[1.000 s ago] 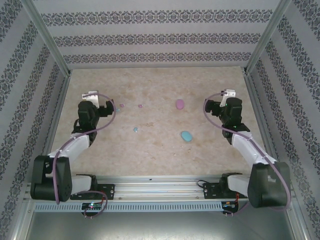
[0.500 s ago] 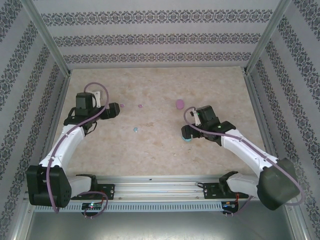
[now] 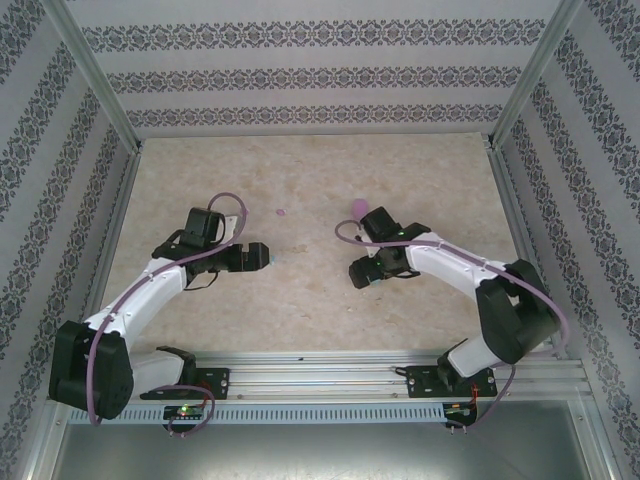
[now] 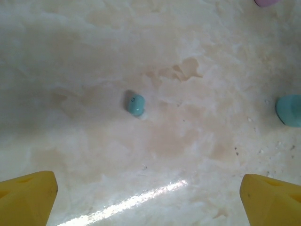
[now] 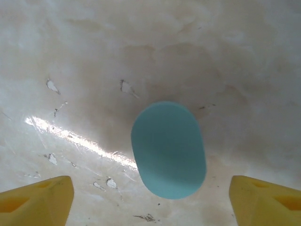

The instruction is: Insert the wireless bluetooth earbuds into the charging case

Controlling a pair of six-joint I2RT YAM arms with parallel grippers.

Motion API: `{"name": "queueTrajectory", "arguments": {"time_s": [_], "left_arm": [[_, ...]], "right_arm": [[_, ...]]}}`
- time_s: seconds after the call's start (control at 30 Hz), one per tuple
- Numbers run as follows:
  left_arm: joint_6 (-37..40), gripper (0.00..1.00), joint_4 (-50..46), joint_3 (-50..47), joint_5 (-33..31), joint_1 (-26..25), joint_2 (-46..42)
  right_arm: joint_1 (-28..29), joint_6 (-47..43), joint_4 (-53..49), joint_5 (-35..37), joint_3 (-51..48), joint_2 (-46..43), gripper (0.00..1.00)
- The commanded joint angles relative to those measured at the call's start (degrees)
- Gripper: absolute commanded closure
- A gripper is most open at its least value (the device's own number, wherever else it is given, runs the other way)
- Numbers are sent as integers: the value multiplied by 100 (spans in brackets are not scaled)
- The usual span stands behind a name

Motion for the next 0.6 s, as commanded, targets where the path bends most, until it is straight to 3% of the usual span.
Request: {"name": "queueTrajectory", "arguments": {"time_s": [0.0, 0.3, 0.43, 0.57], "left_arm": [[-295, 1, 245, -263, 280, -52, -133], [-471, 1, 168, -181, 436, -51, -298], [-680, 1, 431, -363, 596, -58, -361], [-802, 0, 545, -469, 629, -56, -432]], "right_arm": [[140, -254, -304, 511, 218, 312, 20], [216, -458, -503, 701, 402, 766, 26], [207, -702, -646, 532, 629, 1138, 47], [215, -830, -784, 532, 830, 1402, 58]]}}
